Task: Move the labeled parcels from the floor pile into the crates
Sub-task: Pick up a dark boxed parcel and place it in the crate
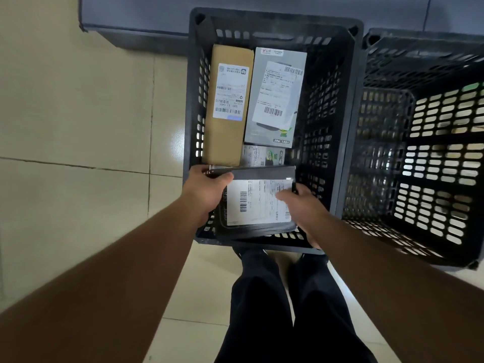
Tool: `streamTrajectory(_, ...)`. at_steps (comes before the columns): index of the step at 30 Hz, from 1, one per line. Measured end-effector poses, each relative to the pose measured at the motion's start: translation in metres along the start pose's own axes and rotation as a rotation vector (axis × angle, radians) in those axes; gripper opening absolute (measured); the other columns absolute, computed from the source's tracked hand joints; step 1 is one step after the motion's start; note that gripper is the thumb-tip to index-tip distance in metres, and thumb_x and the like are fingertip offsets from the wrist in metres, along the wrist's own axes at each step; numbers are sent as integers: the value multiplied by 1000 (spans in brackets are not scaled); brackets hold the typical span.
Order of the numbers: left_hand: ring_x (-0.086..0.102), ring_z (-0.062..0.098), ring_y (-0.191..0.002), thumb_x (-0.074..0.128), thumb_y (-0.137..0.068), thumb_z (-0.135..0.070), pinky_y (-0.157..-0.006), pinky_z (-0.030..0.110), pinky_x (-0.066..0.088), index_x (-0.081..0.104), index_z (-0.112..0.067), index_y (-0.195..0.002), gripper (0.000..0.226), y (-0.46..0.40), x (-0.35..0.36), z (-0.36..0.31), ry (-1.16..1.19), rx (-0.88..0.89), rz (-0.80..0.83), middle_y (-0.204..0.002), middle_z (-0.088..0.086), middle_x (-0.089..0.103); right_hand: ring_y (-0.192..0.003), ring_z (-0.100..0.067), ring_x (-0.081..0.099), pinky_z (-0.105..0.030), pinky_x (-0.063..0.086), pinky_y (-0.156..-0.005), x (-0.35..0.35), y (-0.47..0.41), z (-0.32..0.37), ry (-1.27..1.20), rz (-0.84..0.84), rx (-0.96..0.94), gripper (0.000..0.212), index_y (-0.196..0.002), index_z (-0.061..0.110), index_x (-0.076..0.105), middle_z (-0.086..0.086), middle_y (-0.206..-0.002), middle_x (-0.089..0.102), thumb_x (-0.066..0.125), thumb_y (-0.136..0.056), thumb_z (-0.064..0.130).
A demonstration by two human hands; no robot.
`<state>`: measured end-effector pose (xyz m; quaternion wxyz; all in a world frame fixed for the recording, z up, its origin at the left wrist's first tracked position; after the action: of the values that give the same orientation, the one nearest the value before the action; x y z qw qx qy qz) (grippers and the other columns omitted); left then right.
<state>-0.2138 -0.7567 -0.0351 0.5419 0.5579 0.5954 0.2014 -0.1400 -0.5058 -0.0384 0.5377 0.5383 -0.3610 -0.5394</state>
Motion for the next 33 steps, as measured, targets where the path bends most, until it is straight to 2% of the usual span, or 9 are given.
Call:
streamTrajectory(5, 56, 7, -80, 60, -96, -33, -59, 22, 38, 53, -26, -134, 40, -6, 21, 6, -96, -19, 29, -97, -10, 62, -105, -24, 52, -44, 38, -90, 12, -9, -15, -74, -16, 53, 64, -147, 31, 40, -1, -123, 55, 58, -88, 47)
streamTrajectory(8, 62, 24, -105, 55, -95, -30, -86, 37, 54, 49, -22, -141, 48, -12, 28, 9, -167, -42, 21, -127, 2, 61, -96, -17, 52, -42, 36, -89, 20, -19, -17, -83, 0, 64, 63, -145, 29, 42, 4, -114, 56, 59, -87, 47)
streamTrajectory(10, 54, 36, -122, 54, -92, -31, -104, 51, 48, 41, -21, -148, 59, -17, 31, 13, -224, -92, 20, -147, 10, 46, -101, -18, 53, -42, 36, -90, 25, -25, -17, -78, 9, 53, 68, -147, 30, 40, 2, -125, 56, 60, -85, 49)
streamTrajectory(16, 51, 28, -110, 59, -89, -32, -92, 38, 42, 10, -31, -159, 86, -32, 38, 24, -161, -159, 16, -143, 7, 50, -106, -23, 44, -39, 29, -87, 40, -44, -8, -82, 43, 18, 80, -157, 36, 20, -5, -145, 44, 61, -89, 45)
streamTrajectory(20, 31, 35, -144, 58, -90, -27, -117, 50, 31, 10, -18, -160, 85, -18, 40, 18, -338, 46, -83, -162, 10, 21, -80, -12, 44, -32, 36, -74, 45, -52, -9, -92, 30, 5, 82, -157, 37, 19, 2, -113, 47, 61, -87, 44)
streamTrajectory(23, 15, 28, -151, 61, -89, -31, -119, 51, 26, 13, -16, -159, 87, 17, 43, 10, -557, 317, -216, -165, 4, 14, -82, -10, 50, -27, 37, -62, 47, -53, -9, -91, 3, -11, 83, -154, 39, 23, 4, -117, 54, 61, -80, 47)
streamTrajectory(27, 0, 20, -155, 54, -92, -24, -119, 49, 25, 9, -22, -161, 82, 27, 69, 50, -591, 207, 42, -169, -10, -3, -83, -9, 55, -26, 39, -60, 49, -52, -10, -115, -6, -26, 69, -144, 44, 34, 15, -100, 56, 60, -80, 43)
streamTrajectory(30, 4, 28, -156, 52, -96, -23, -122, 52, 25, 5, -25, -163, 81, 11, 77, 60, -599, 95, 182, -169, -12, -13, -89, -16, 57, -35, 46, -72, 53, -55, -8, -76, 33, -22, 69, -145, 44, 32, 5, -113, 61, 56, -81, 42)
streamTrajectory(33, 14, 34, -155, 51, -99, -21, -122, 52, 26, 8, -21, -163, 78, -11, 82, 56, -575, 27, 261, -171, 2, -7, -106, -25, 56, -41, 45, -90, 58, -64, -8, -7, 92, -11, 77, -157, 35, 19, 1, -137, 52, 55, -90, 37)
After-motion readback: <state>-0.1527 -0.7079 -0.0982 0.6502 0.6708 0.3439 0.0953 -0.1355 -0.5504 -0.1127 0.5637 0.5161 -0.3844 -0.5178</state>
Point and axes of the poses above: each hand's wrist, its own y-axis away from the middle knuckle, its own x-axis out of the palm, z = x × y, the point moved 8 cm from there along -y, towards the middle knuckle
